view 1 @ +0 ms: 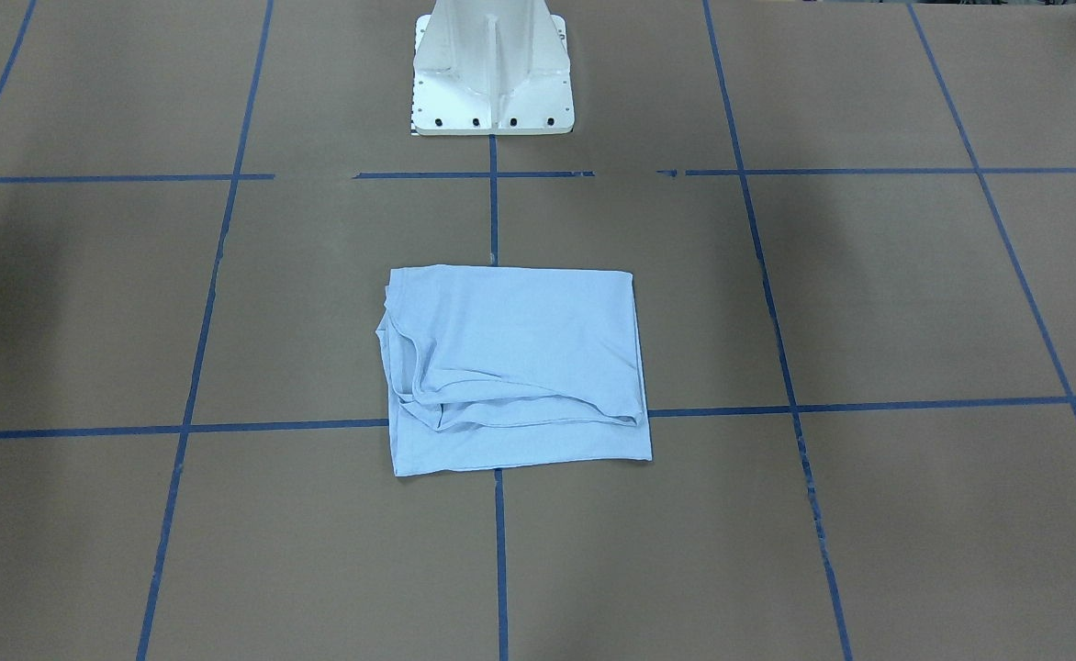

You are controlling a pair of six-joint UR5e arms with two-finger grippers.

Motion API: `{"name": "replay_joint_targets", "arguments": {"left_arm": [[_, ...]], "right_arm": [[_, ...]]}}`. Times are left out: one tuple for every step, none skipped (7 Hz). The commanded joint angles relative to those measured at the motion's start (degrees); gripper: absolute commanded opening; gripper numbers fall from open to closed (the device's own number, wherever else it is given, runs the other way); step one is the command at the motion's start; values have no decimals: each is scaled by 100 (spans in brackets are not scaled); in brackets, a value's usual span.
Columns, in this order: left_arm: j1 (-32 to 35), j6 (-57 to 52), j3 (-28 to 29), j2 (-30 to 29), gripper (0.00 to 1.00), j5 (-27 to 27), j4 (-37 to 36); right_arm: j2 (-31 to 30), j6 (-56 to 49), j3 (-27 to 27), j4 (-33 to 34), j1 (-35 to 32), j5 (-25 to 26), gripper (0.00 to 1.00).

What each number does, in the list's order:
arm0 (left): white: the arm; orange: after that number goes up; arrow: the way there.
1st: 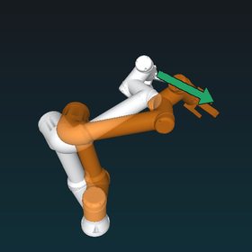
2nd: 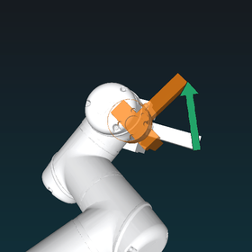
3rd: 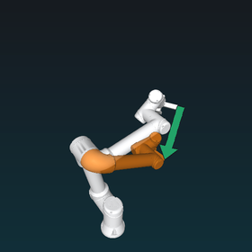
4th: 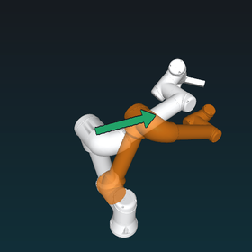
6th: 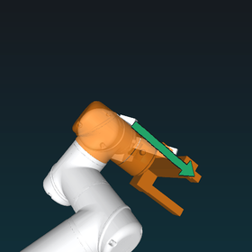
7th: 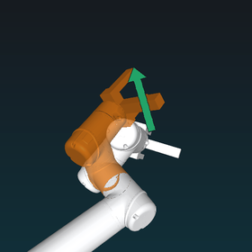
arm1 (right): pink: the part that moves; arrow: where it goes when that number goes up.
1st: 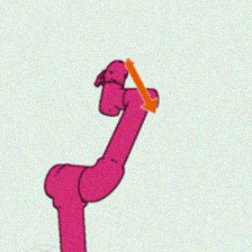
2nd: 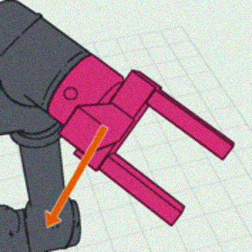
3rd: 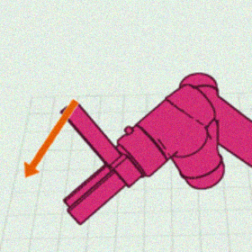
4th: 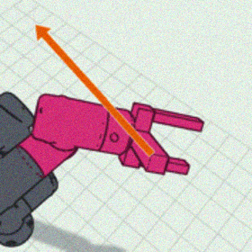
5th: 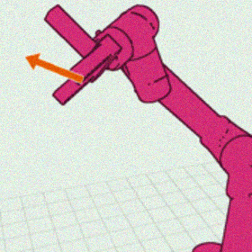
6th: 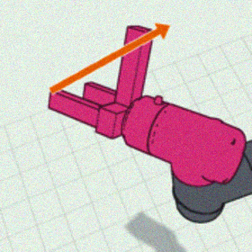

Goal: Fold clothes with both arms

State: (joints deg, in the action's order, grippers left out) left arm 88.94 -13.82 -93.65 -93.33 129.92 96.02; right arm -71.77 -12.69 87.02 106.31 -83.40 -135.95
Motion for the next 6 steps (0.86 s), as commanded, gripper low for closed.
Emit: {"name": "replay_joint_targets", "arguments": {"left_arm": [[53, -42, 609, 61, 100, 165, 48], [53, -16, 629, 122, 100, 130, 31], [53, 132, 629, 218, 100, 121, 22], [44, 552, 594, 228, 100, -27, 30], [53, 573, 541, 228, 100, -89, 30], [44, 565, 558, 219, 100, -107, 30]], "right_arm": [[-334, 1028, 121, -303, -27, 42, 100], [-1051, 1040, 522, -696, -27, 34, 100], [-1615, 1145, 718, -1300, -36, 25, 100], [-2038, 1546, 885, -1881, -62, 164, 100], [-2242, 2220, 1191, -2139, -62, 679, 100], [-2288, 2261, 1264, -2133, -62, 640, 100]]}}
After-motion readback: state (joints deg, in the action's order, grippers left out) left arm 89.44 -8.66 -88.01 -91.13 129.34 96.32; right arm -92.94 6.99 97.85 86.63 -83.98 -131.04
